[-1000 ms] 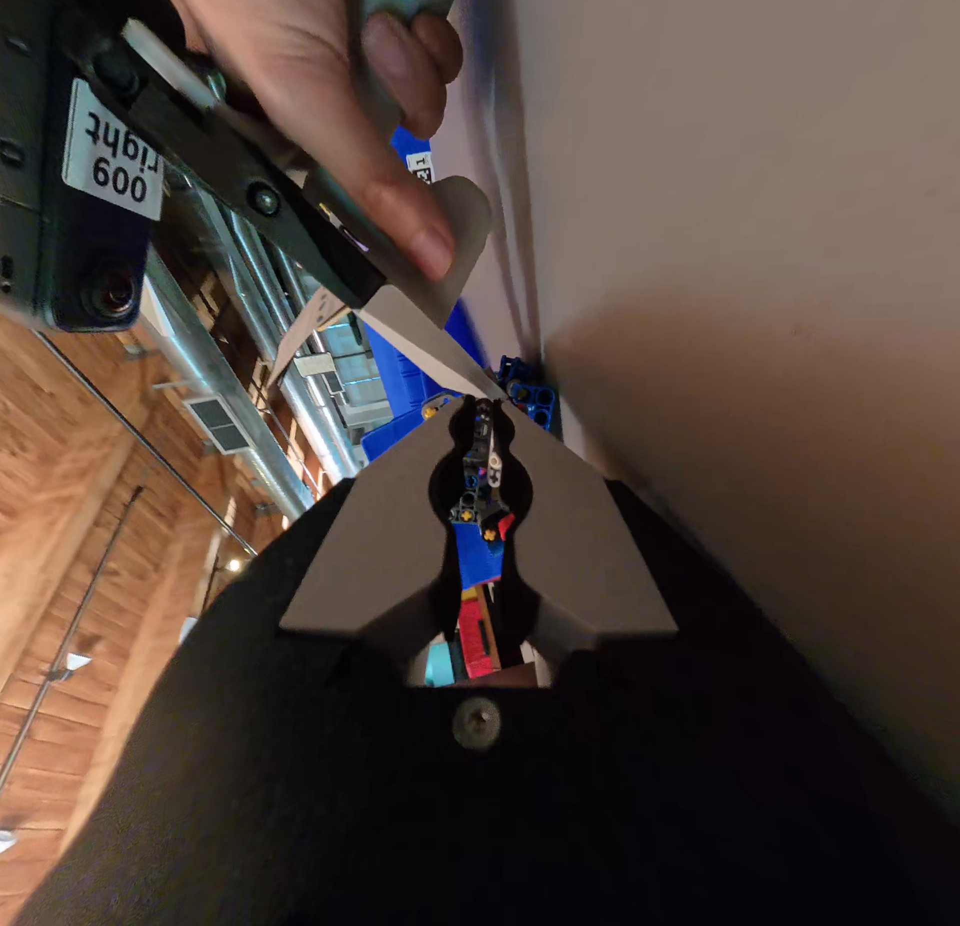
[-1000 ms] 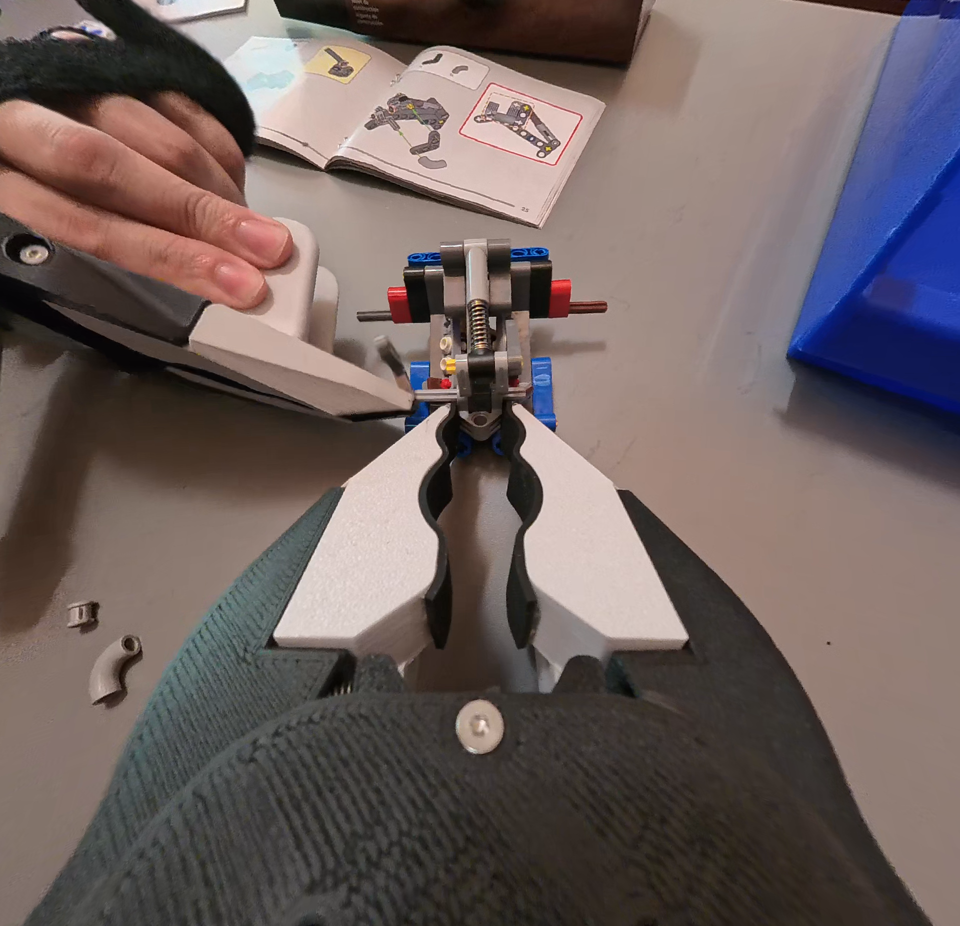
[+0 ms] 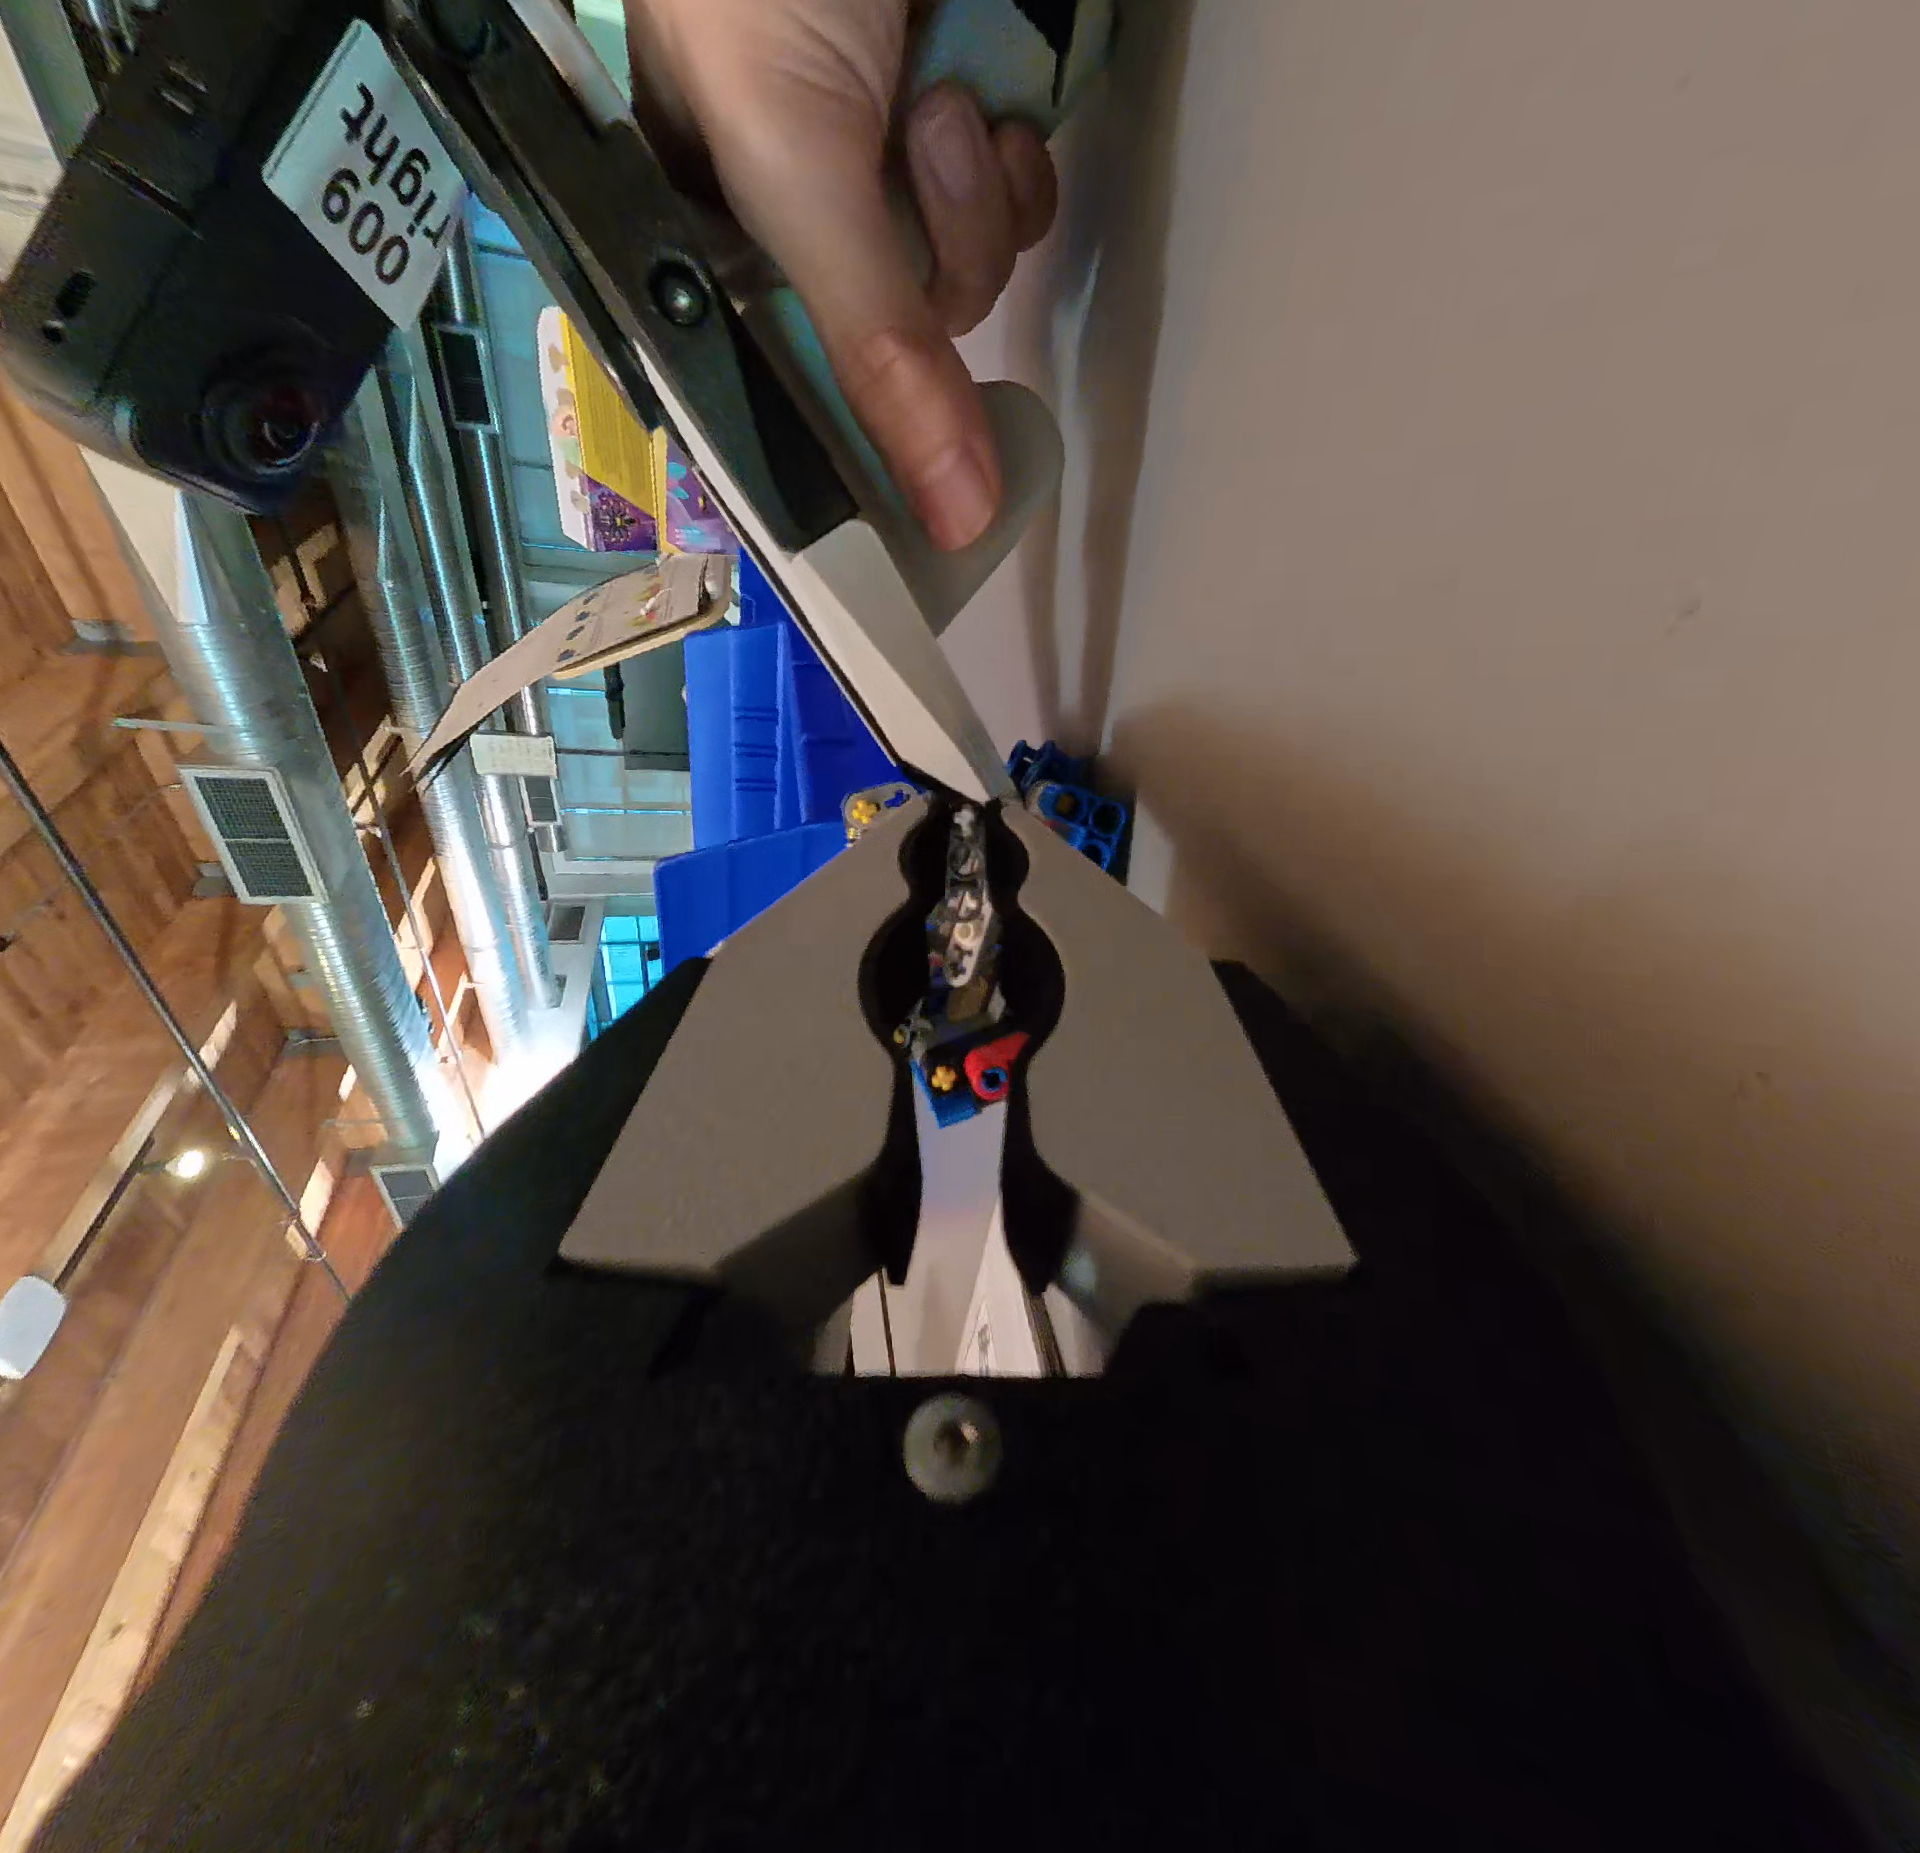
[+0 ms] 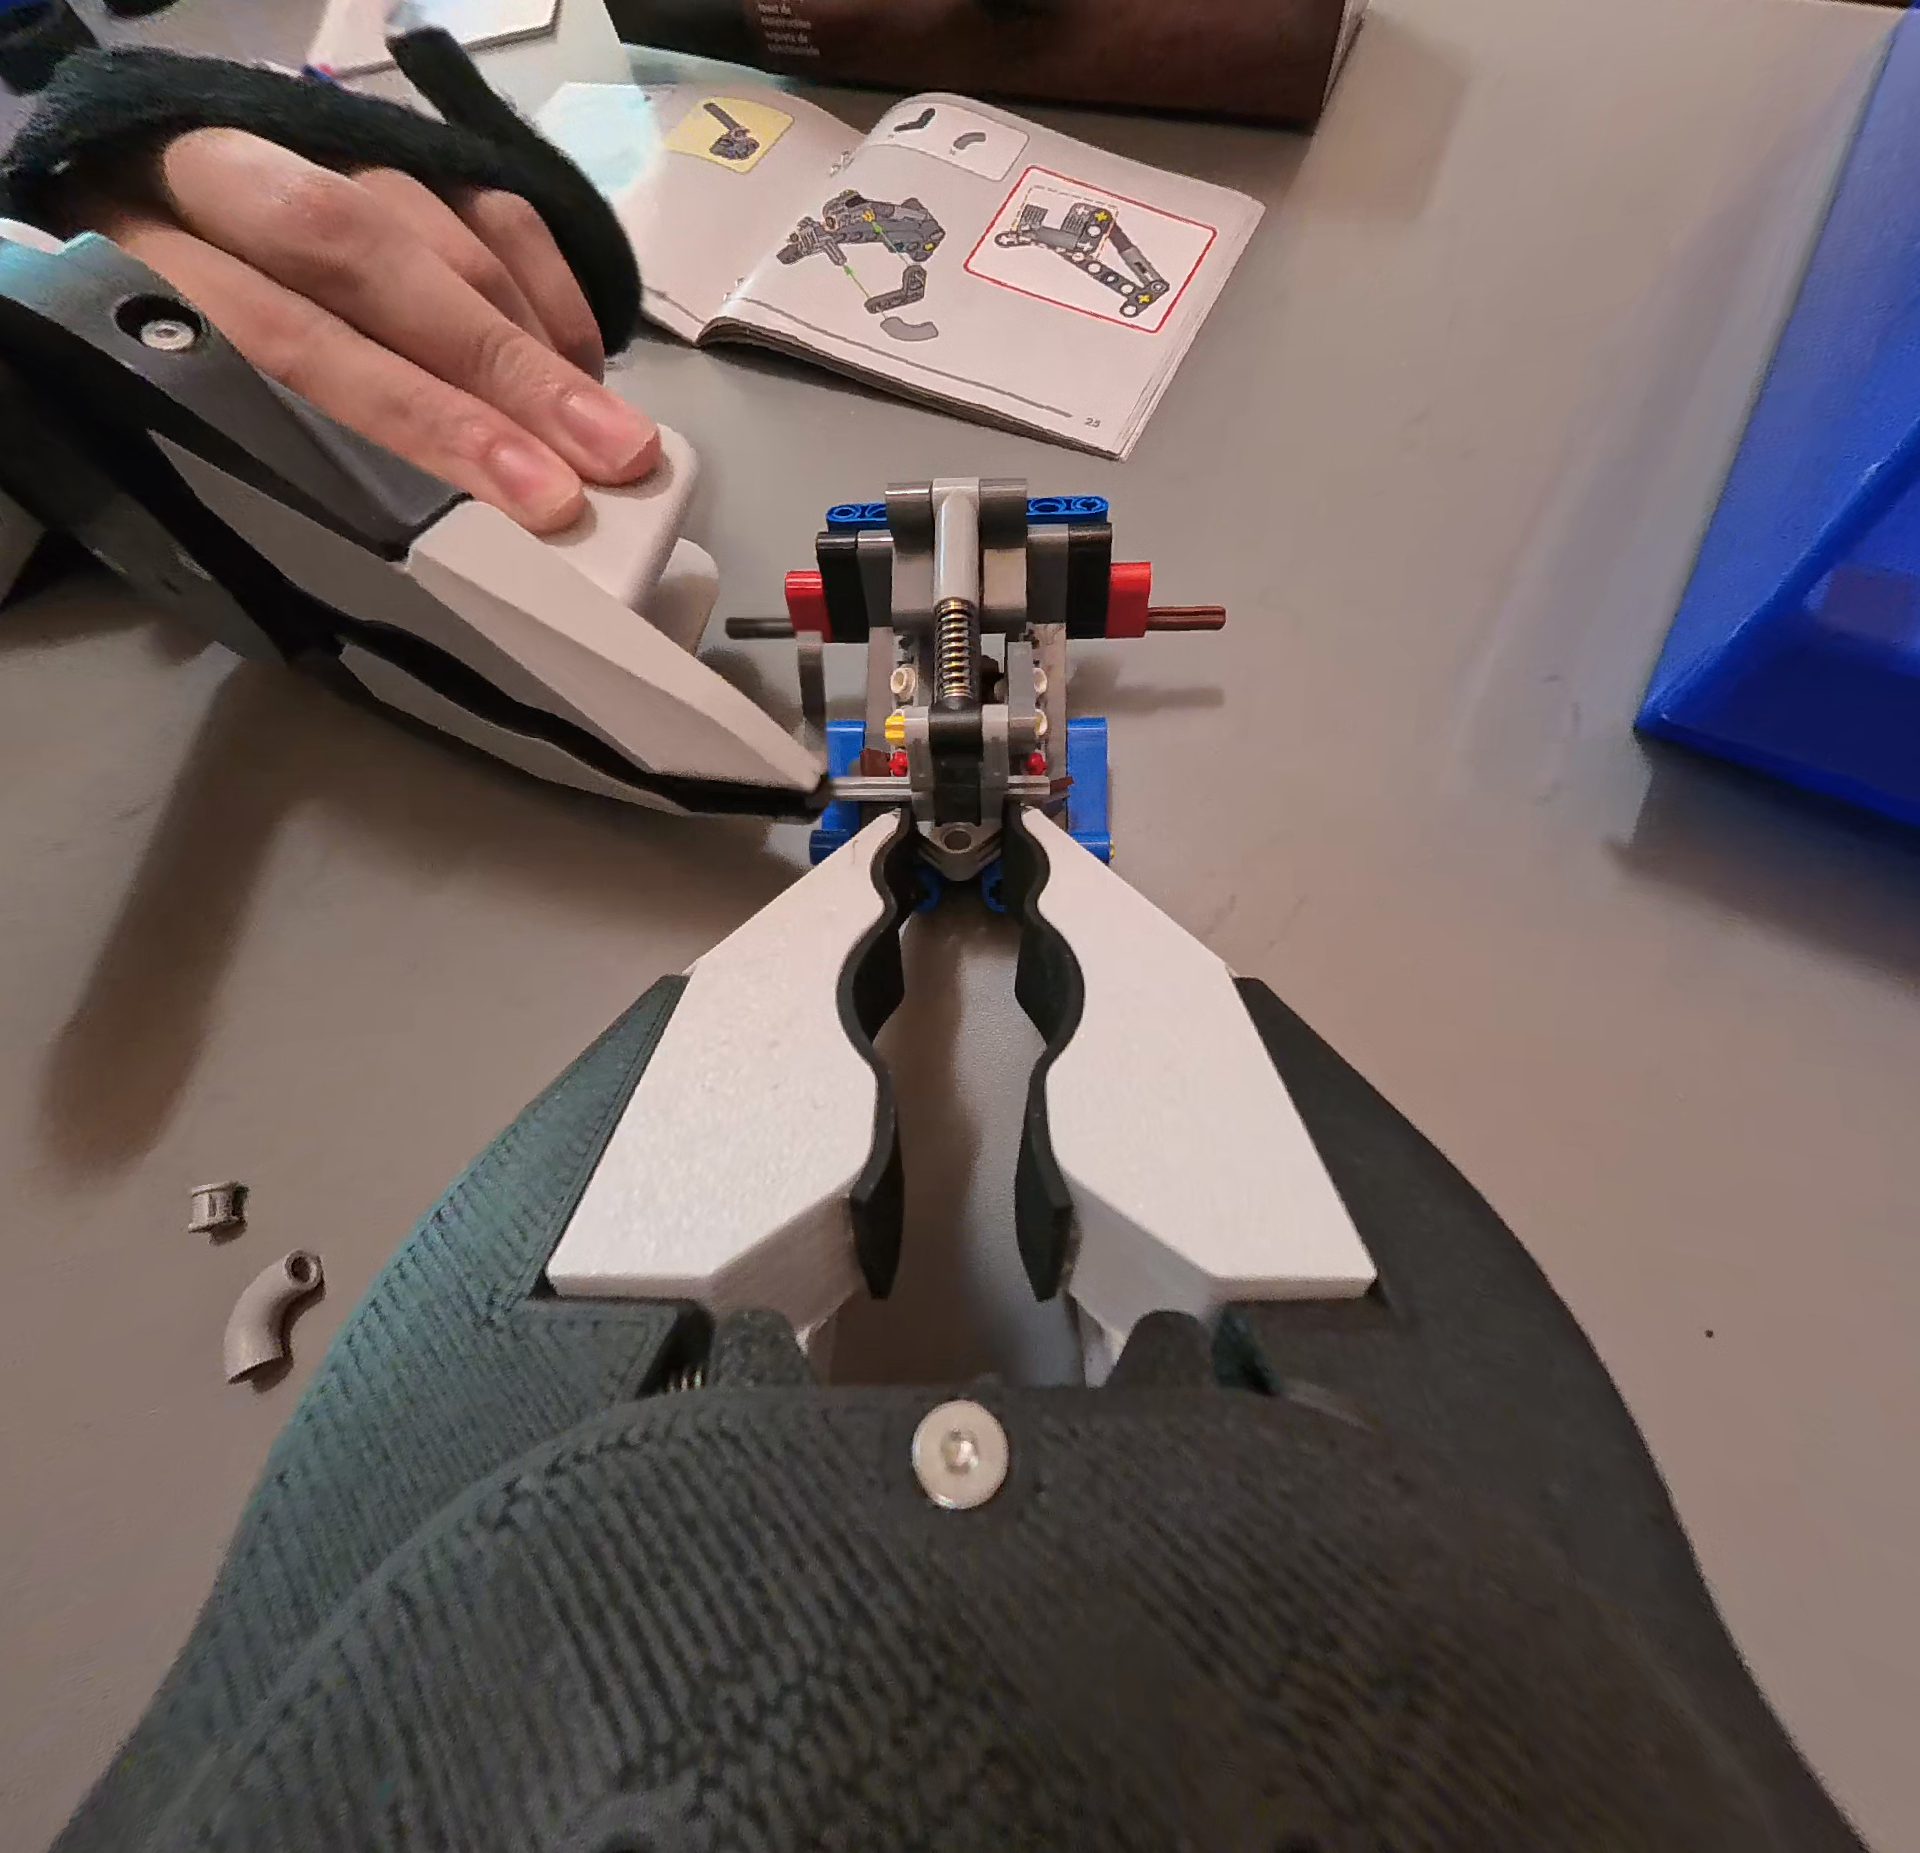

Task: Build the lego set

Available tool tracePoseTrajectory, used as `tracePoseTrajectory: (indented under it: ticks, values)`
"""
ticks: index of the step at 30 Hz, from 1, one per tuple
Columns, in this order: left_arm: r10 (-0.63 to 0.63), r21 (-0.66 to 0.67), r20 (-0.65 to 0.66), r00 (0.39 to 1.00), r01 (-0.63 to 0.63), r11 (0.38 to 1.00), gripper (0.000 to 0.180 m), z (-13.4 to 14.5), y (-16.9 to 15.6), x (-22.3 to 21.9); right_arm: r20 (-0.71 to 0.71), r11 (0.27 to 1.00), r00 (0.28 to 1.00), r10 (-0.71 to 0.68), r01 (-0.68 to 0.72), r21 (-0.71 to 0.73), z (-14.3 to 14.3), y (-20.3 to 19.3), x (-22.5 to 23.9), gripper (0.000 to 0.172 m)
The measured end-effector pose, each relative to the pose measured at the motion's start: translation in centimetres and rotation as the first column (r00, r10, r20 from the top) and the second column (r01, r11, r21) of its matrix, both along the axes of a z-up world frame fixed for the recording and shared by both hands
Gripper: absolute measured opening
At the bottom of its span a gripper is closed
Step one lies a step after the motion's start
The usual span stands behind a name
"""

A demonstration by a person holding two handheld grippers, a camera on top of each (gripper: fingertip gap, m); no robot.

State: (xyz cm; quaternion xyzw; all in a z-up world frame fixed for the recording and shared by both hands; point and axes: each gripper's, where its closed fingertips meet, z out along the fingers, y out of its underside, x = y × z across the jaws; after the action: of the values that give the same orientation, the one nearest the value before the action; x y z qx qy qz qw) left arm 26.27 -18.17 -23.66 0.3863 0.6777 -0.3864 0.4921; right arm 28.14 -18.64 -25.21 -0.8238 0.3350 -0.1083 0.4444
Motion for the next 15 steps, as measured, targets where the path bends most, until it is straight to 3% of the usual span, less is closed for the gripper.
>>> tracePoseTrajectory:
  ticks: [10, 12, 15]
  values:
    - [-0.023, 0.001, -0.005, 1.000, 0.023, 1.000, 0.003, -0.22, 0.02, 0.20, -0.007, 1.000, 1.000, -0.009, 0.009, 0.006, -0.01, -0.08, 0.12, 0.014]
    - [-0.015, 0.011, 0.043, 0.999, 0.015, 1.000, 0.003, -0.23, 0.04, 0.28, -0.005, 1.000, 1.000, -0.012, 0.012, 0.004, -0.02, -0.10, 0.14, 0.014]
    - [0.022, 0.038, 0.214, 0.977, -0.031, 0.999, 0.003, -0.20, 0.06, 0.48, 0.005, 1.000, 1.000, -0.019, 0.019, -0.006, -0.03, -0.14, 0.23, 0.014]
